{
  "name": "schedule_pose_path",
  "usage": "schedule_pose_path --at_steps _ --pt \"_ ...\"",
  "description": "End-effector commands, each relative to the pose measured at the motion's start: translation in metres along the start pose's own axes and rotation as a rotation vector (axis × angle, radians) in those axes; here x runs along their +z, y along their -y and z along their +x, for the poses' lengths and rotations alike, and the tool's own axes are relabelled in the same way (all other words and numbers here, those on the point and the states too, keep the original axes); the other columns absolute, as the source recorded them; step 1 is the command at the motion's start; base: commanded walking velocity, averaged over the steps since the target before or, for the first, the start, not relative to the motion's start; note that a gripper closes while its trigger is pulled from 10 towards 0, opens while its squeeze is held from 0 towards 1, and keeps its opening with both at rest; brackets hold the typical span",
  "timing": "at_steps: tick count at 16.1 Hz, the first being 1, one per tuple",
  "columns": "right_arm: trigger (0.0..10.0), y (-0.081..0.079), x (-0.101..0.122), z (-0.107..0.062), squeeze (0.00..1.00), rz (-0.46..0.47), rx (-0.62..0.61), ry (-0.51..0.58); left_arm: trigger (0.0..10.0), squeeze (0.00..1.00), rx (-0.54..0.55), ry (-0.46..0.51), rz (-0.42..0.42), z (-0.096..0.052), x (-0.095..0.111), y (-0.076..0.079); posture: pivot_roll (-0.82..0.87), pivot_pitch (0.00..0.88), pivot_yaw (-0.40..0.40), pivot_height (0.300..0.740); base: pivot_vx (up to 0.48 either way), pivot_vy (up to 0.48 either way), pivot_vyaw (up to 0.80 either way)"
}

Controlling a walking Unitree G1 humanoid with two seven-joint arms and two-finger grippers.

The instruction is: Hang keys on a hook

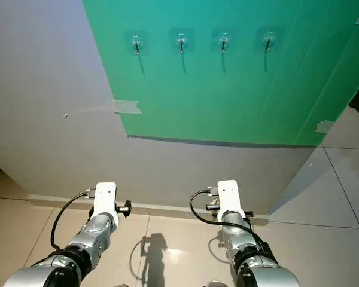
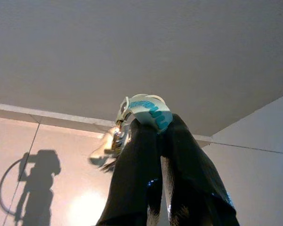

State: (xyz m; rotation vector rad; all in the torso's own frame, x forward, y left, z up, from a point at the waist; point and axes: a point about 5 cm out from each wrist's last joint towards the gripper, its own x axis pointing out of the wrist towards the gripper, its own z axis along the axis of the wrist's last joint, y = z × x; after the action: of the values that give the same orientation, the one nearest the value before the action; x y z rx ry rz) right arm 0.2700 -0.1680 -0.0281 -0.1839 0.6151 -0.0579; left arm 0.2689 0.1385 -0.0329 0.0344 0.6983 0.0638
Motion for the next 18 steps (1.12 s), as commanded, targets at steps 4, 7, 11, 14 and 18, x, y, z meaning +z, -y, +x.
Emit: schedule_pose_path --at_steps 4,7,11,14,18 --pt "0.0 -0.0040 0.0040 0.0006 0.00 -0.008 0.008 0.012 10.0 0.00 0.013 0.023 0.016 0.0010 0.0056 -0.0024 -0.16 0.000 0.066 0.740 0.000 0.000 0.00" --pt "0.0 -0.0041 0.0033 0.0005 0.00 -0.011 0.008 0.008 10.0 0.00 0.013 0.021 0.016 0.0009 0.0051 -0.0024 -0.16 0.000 0.065 0.740 0.000 0.000 0.00" --pt "0.0 -0.0039 0.0026 0.0004 0.00 -0.014 0.009 0.005 10.0 0.00 0.015 0.017 0.012 0.0007 0.0041 -0.0023 -0.16 0.000 0.063 0.740 0.000 0.000 0.00" --pt "0.0 -0.0044 0.0021 0.0002 0.00 -0.020 0.013 0.005 10.0 0.00 0.012 0.017 0.017 0.0007 0.0038 -0.0025 -0.15 0.000 0.063 0.740 0.000 0.000 0.00" --pt "0.0 -0.0049 0.0023 0.0002 0.00 -0.021 0.016 0.007 10.0 0.00 0.014 0.015 0.022 0.0006 0.0027 -0.0041 -0.15 0.000 0.063 0.740 0.000 0.000 0.00"
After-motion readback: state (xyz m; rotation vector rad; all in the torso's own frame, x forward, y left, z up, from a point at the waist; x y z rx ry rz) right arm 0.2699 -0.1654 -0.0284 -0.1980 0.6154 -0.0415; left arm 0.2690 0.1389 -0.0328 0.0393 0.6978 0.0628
